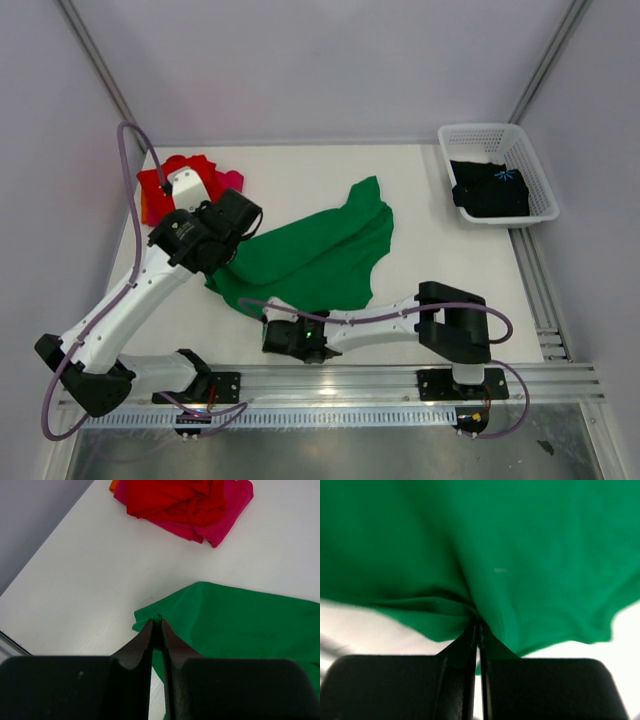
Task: Fold and stack the t-shirts
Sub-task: Flatten out the tshirt
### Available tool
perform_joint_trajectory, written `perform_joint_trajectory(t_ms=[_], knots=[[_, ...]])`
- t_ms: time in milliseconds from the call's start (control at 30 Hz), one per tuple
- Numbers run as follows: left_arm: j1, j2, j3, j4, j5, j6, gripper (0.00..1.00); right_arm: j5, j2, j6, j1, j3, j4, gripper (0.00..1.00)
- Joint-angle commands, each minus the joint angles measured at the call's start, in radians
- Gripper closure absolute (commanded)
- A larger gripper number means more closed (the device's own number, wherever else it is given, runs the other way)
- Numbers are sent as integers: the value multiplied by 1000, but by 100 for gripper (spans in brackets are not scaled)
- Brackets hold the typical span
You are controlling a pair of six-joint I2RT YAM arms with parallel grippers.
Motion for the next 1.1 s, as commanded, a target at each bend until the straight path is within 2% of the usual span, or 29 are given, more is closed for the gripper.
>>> perform_joint_trajectory(t_ms=[0,367,500,833,1067], knots=[[5,6,-10,18,9,-3,89,195,-11,9,-44,-21,-77,97],[5,23,-12,40,12,-3,89,222,-40,-11,-63,-12,-85,97],[5,33,-7,48,6,6,89,245,-94,-40,-109,21,-99,97],[5,64,1,75,4,21,89,368,-310,-251,-339,313,-131,97],[5,96,40,97,-20,55,88,411,-320,-478,-500,511,-79,97]])
